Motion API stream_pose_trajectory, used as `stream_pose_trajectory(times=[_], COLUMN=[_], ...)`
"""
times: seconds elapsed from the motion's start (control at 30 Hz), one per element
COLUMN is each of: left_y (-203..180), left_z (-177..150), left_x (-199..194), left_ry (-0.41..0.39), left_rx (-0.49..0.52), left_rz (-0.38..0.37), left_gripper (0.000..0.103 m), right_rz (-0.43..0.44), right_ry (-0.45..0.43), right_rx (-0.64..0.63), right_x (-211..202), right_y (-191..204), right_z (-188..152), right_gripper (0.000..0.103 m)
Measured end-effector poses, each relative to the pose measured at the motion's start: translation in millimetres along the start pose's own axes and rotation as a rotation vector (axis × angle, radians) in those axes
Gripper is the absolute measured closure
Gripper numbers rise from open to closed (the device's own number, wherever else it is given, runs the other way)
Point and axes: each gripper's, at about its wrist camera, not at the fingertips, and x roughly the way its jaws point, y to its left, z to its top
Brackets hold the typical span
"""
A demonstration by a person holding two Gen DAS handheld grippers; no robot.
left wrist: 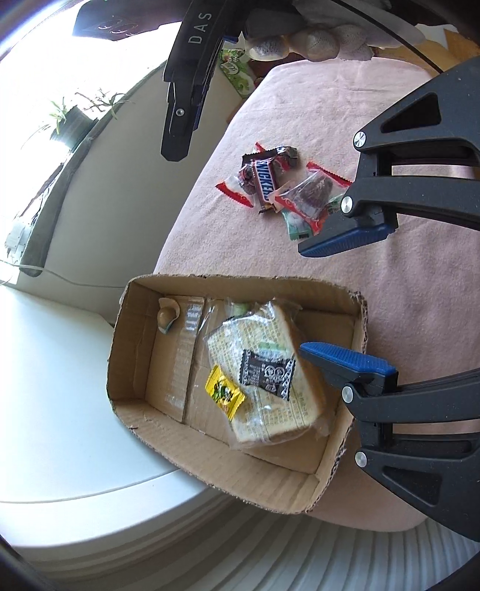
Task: Organize snacks
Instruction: 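Move both open grippers from the box back over the remaining snacks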
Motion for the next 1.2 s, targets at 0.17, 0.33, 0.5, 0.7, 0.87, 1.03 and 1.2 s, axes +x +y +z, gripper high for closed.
stream_pose_trajectory(times=[0.17,0.33,0.5,0.7,0.87,1.03,1.2], left_y=[-18,-35,-52,-74,-90,-101,-103], left_z=[-5,-9,-13,-9,3,13,19], left_x=[2,7,15,25,39,55,66], left_ry=[0.017,0.036,0.061,0.082,0.089,0.104,0.127], left_rx=[0.028,0.06,0.093,0.143,0.183,0.221,0.215], left_rz=[-0.027,-0.046,-0.061,-0.086,-0.089,-0.092,-0.104], left_gripper=[0.056,0.056,0.056,0.056,0.056,0.056,0.056], right_rz=[-0.024,-0.046,-0.071,-0.081,-0.06,-0.039,-0.012], right_ry=[-0.003,0.009,0.033,0.058,0.088,0.106,0.128], right_rx=[0.068,0.132,0.202,0.243,0.258,0.265,0.278], right_x=[-18,-28,-25,-18,-2,13,27], right_y=[-37,-71,-103,-128,-130,-129,-131], right_z=[-20,-43,-64,-77,-81,-80,-79], right_gripper=[0.03,0.03,0.03,0.03,0.03,0.03,0.03])
